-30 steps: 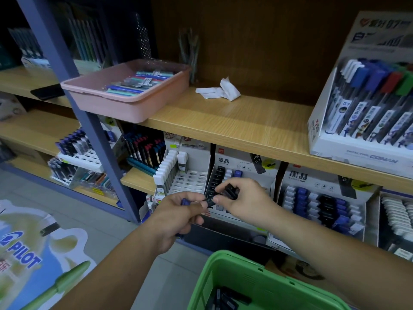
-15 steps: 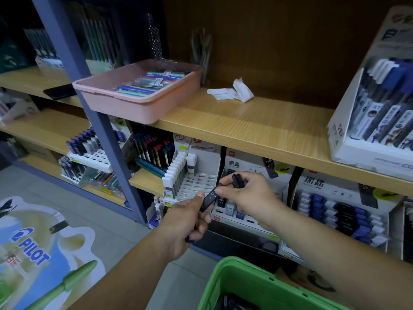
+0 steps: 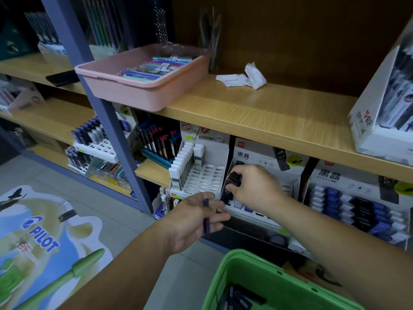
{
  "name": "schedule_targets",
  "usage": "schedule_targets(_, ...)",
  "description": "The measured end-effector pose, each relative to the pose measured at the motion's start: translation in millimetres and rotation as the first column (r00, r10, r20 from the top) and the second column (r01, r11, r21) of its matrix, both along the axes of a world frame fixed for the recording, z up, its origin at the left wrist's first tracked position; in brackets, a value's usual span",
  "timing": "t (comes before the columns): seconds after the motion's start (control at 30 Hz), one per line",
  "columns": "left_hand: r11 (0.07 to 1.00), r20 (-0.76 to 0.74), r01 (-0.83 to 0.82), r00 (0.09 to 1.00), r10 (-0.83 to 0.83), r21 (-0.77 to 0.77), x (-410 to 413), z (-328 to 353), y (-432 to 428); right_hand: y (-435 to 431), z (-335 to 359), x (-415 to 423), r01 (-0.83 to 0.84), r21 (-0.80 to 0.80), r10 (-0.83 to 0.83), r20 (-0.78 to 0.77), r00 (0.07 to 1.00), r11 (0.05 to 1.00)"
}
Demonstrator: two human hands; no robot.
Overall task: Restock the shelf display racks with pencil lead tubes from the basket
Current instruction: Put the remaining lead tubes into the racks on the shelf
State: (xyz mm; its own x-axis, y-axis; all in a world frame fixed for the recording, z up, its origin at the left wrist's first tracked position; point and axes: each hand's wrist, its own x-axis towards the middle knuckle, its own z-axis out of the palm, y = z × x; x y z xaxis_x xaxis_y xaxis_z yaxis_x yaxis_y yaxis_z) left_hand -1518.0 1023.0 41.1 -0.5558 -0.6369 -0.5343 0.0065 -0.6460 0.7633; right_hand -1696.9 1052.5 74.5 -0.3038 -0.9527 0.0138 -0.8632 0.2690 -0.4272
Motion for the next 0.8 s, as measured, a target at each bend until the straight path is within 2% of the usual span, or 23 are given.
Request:
schedule_targets(0.13, 0.997, -0.032, -0.073, 0.997, 0.074, 0.015, 2.9, 3.2, -1.3, -1.6, 4.6, -1.3, -0.011, 0.054, 0.012, -0.015, 1.000, 0.998)
schedule_targets(0.23, 0.998, 0.045, -0.034, 0.998, 0.036, -0.045, 5.5, 7.7, 0.5, 1.2, 4.0, -3.8, -0.024, 0.074, 0.027, -0.034, 0.999, 0.997)
schedule_targets(0.4, 0.980, 0.181, 0.014, 0.983, 0.023, -0.198, 10.5, 13.7, 4.2, 3.3, -5.1, 1.7, -0.127, 0.013, 0.128, -0.062, 0.990, 0.992)
schedule_targets(0.53, 0.959, 0.276, 0.053, 0.961, 0.027, -0.278, 15.9, 14.8, 2.6, 1.4, -0.3, -1.8, -0.143, 0.159, 0.145, -0.004, 0.989, 0.977)
schedule_targets(0.63, 0.957, 0.267, 0.044, 0.963, 0.036, -0.285, 14.6, 15.2, 6.0, 6.5, -6.0, -1.5, -0.132, 0.144, 0.124, 0.063, 0.990, 0.981)
schedule_targets(0.8, 0.964, 0.194, 0.036, 0.981, 0.016, -0.264, 7.7, 12.9, 6.0, 5.4, 9.4, -14.7, -0.032, -0.028, 0.040, 0.370, 0.928, 0.999)
